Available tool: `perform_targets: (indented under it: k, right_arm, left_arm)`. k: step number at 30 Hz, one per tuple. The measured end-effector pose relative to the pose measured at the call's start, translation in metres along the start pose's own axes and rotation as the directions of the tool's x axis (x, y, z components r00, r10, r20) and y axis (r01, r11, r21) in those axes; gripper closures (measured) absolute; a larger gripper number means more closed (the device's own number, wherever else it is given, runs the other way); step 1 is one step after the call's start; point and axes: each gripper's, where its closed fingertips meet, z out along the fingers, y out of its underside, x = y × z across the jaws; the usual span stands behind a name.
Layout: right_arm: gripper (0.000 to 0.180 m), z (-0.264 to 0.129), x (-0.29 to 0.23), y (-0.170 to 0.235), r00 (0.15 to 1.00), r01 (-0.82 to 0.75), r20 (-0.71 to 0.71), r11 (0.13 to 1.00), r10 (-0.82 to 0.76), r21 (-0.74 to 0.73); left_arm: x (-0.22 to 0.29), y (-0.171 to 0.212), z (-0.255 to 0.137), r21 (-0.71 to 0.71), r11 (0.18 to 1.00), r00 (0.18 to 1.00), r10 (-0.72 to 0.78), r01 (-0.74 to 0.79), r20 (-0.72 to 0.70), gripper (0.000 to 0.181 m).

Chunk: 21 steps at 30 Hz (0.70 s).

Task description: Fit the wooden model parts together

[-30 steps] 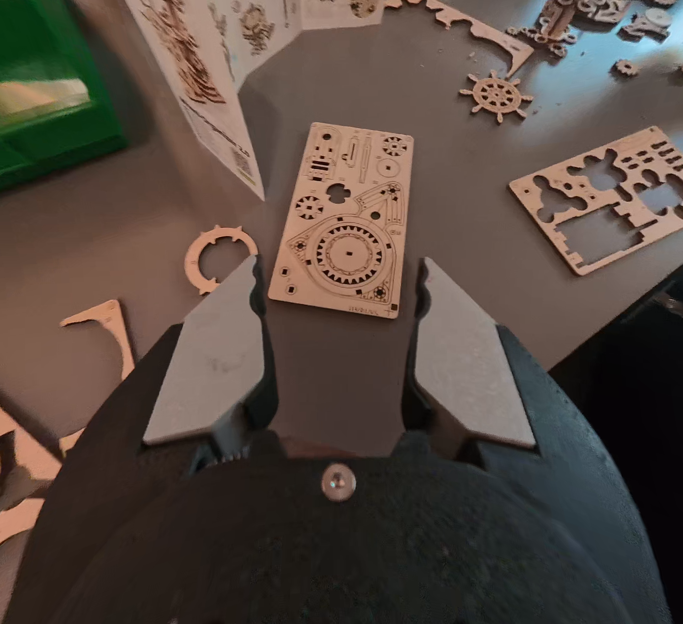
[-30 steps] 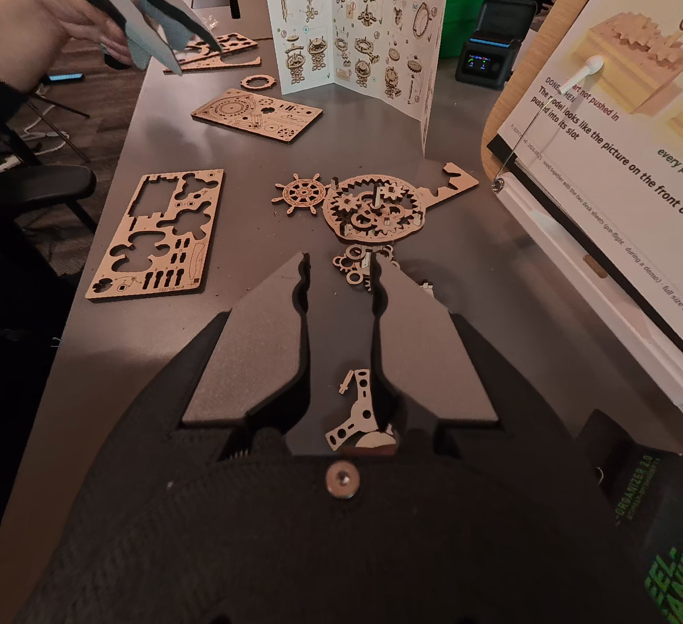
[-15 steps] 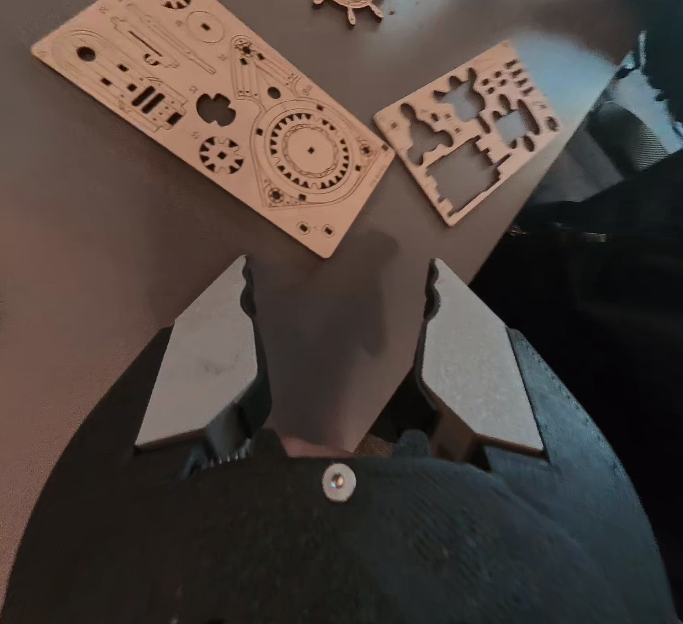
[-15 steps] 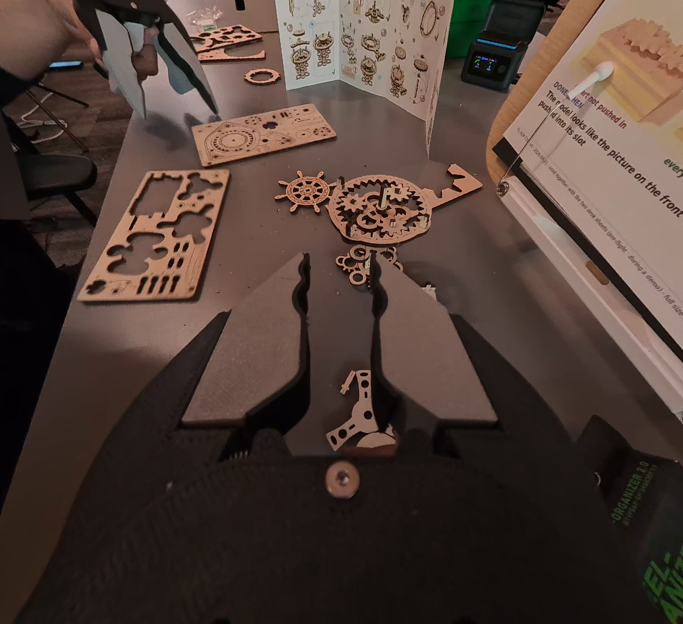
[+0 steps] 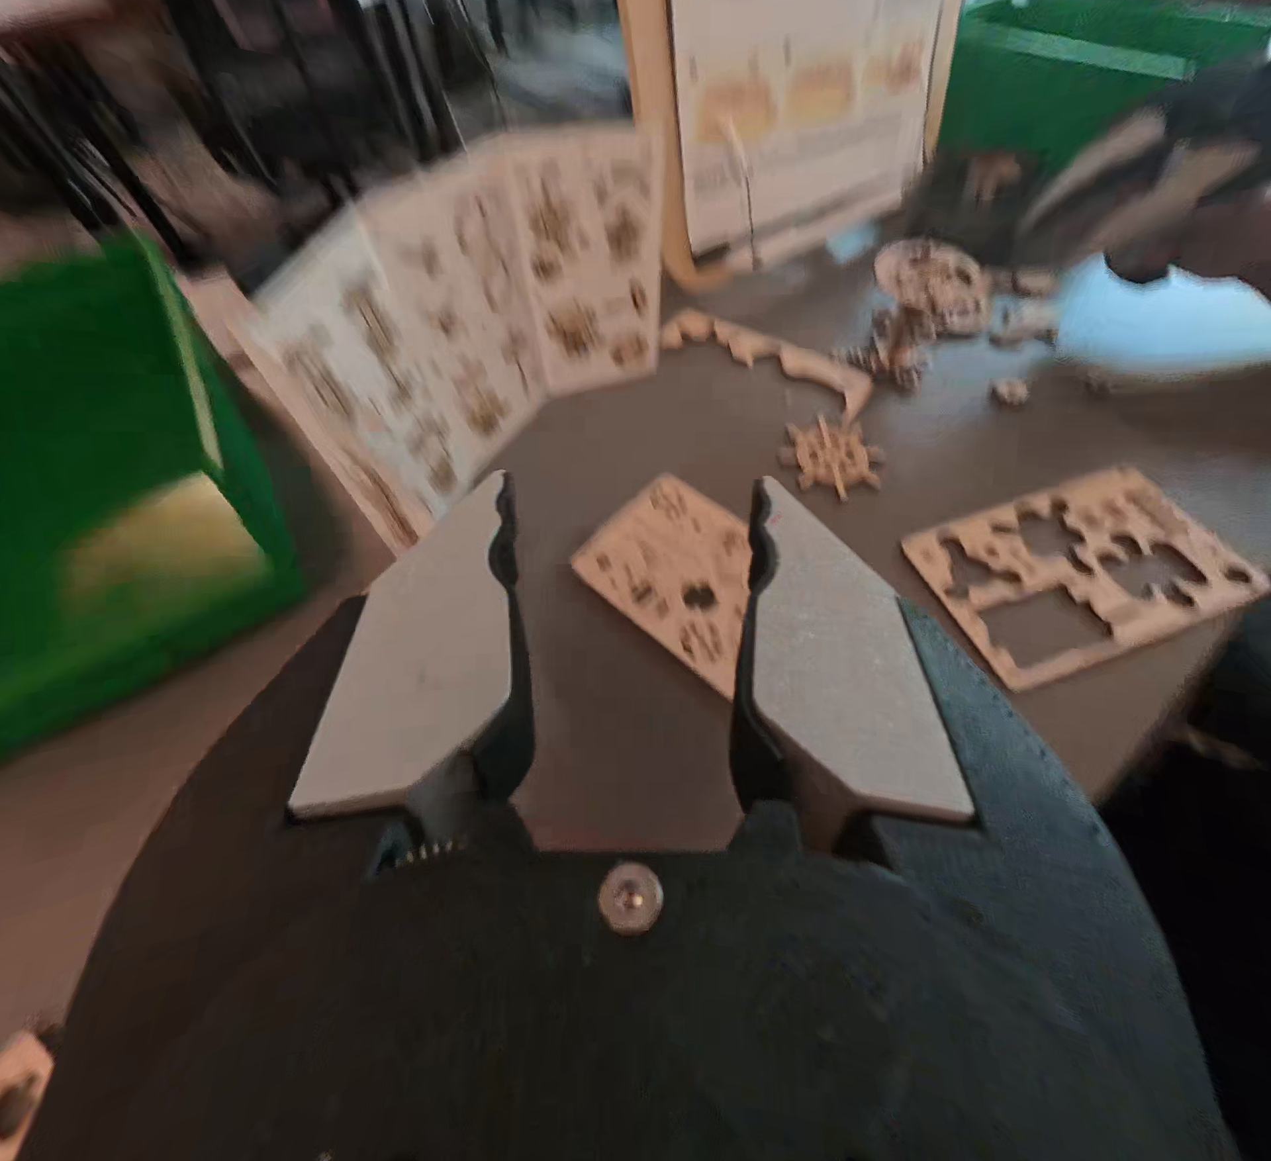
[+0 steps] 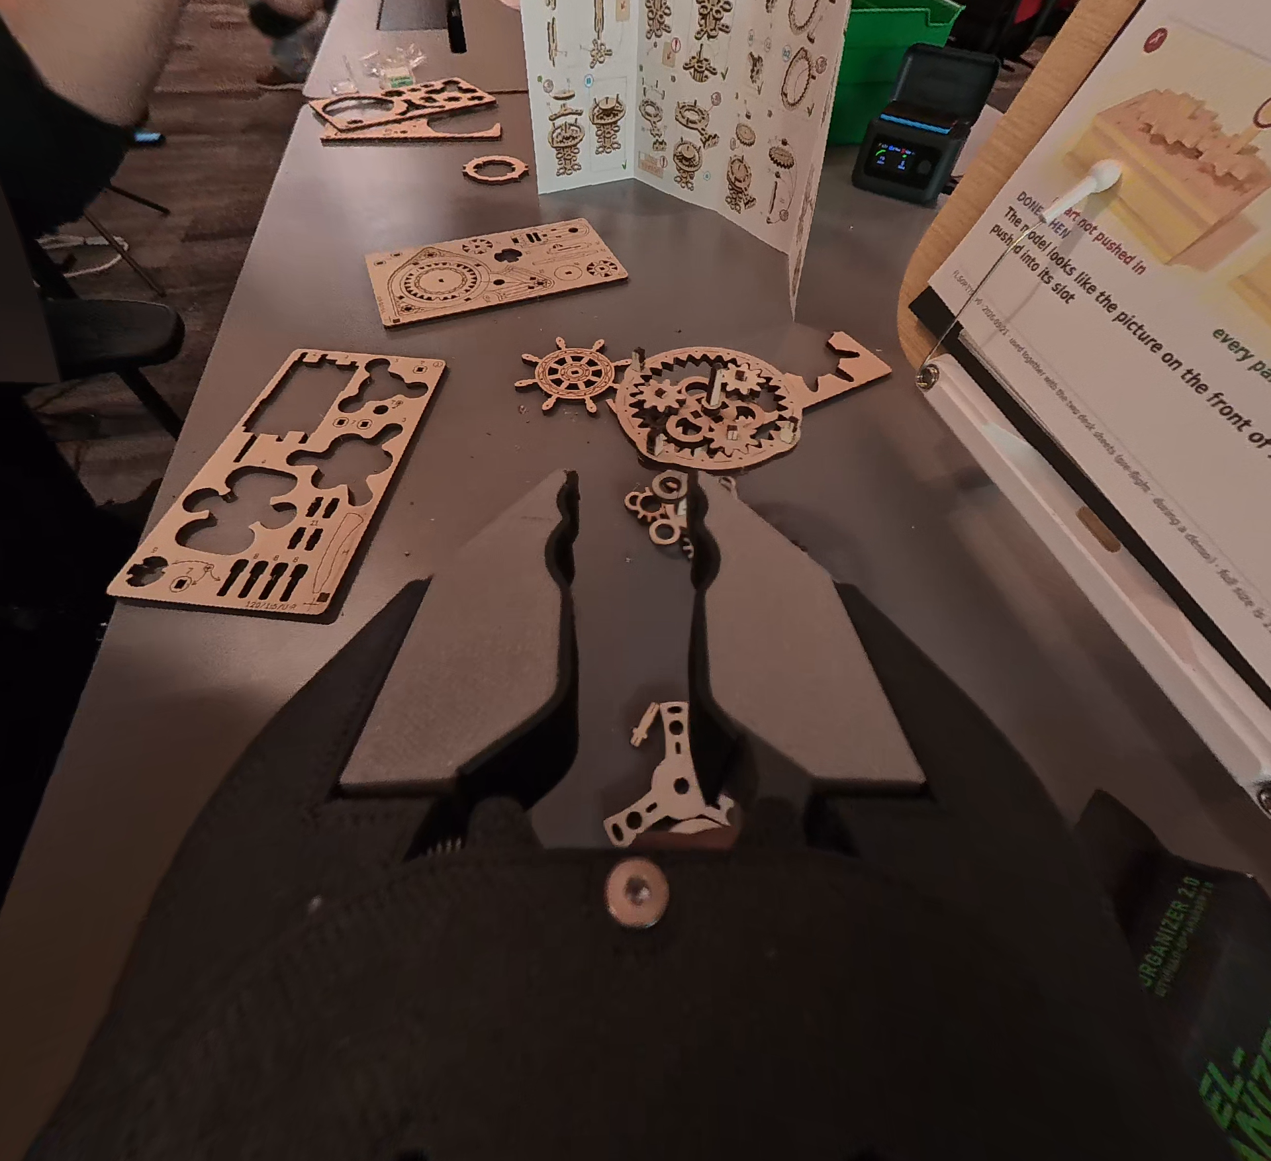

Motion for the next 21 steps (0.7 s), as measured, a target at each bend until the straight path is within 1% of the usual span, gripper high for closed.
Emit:
perform_targets:
  k: [2,3,5,7,8,9,10,11,13,14,15,16,17,18,19,20,21]
  right_arm:
    - [0.152,-0.001,0.004,0.002,1.0,-0.008,-0.011,1.0,0.008,0.004]
    - [0.151,-0.001,0.007,0.003,1.0,-0.014,-0.02,1.0,0.014,0.005]
    - [0.148,-0.003,0.013,0.004,0.999,-0.034,-0.037,0.999,0.034,0.018]
    - [0.145,-0.006,0.021,0.005,0.996,-0.06,-0.06,0.997,0.062,0.04]
    - [0.144,-0.007,0.025,0.005,0.994,-0.072,-0.073,0.996,0.076,0.051]
    - [0.142,-0.009,0.029,0.005,0.992,-0.084,-0.087,0.995,0.089,0.061]
    - [0.14,-0.011,0.034,0.005,0.99,-0.094,-0.103,0.993,0.101,0.072]
    - [0.138,-0.013,0.038,0.006,0.986,-0.103,-0.12,0.991,0.112,0.081]
    - [0.136,-0.018,0.048,0.006,0.979,-0.112,-0.157,0.989,0.127,0.098]
    - [0.135,-0.021,0.054,0.007,0.974,-0.114,-0.184,0.987,0.133,0.11]
    - [0.131,-0.023,0.059,0.006,0.967,-0.117,-0.213,0.986,0.141,0.12]
    - [0.129,-0.026,0.063,0.004,0.963,-0.117,-0.229,0.984,0.145,0.132]
    - [0.129,-0.029,0.065,0.001,0.96,-0.111,-0.24,0.983,0.144,0.148]
    - [0.129,-0.032,0.068,-0.002,0.956,-0.103,-0.257,0.981,0.144,0.166]
    - [0.128,-0.034,0.07,-0.004,0.951,-0.099,-0.271,0.979,0.146,0.179]
    - [0.128,-0.036,0.071,-0.006,0.949,-0.098,-0.279,0.978,0.148,0.186]
    - [0.128,-0.038,0.072,-0.007,0.947,-0.094,-0.286,0.977,0.148,0.193]
  left_arm:
    - [-0.007,-0.049,0.0,0.153,0.987,0.998,0.042,-0.047,0.035,0.121]
    - [-0.01,-0.071,0.001,0.218,0.974,0.997,0.055,-0.064,0.046,0.122]
    - [-0.026,-0.112,0.0,0.333,0.938,0.992,0.062,-0.096,0.109,0.123]
    - [-0.052,-0.139,-0.001,0.413,0.897,0.973,0.069,-0.158,0.222,0.128]
    - [-0.071,-0.145,0.001,0.433,0.884,0.956,0.046,-0.174,0.291,0.129]
    - [-0.086,-0.145,0.005,0.456,0.876,0.949,0.008,-0.159,0.316,0.129]
    - [-0.096,-0.14,0.014,0.475,0.872,0.954,-0.036,-0.116,0.299,0.129]
    - [-0.105,-0.129,0.023,0.483,0.873,0.957,-0.078,-0.069,0.279,0.128]
    - [-0.124,-0.096,0.036,0.515,0.857,0.946,-0.152,-0.019,0.288,0.13]
    - [-0.131,-0.076,0.041,0.534,0.845,0.944,-0.173,-0.005,0.283,0.139]
    - [-0.13,-0.069,0.046,0.501,0.865,0.958,-0.146,0.003,0.246,0.148]
    - [-0.126,-0.07,0.044,0.469,0.883,0.976,-0.07,-0.035,0.205,0.136]
    - [-0.131,-0.073,0.036,0.488,0.87,0.972,-0.048,-0.072,0.229,0.134]
    - [-0.145,-0.075,0.023,0.538,0.84,0.953,-0.105,-0.068,0.284,0.143]
    - [-0.154,-0.076,0.013,0.587,0.81,0.94,-0.181,-0.025,0.289,0.15]
    - [-0.154,-0.078,0.007,0.621,0.783,0.944,-0.23,0.035,0.236,0.149]
    - [-0.149,-0.082,0.005,0.644,0.761,0.956,-0.241,0.079,0.167,0.148]
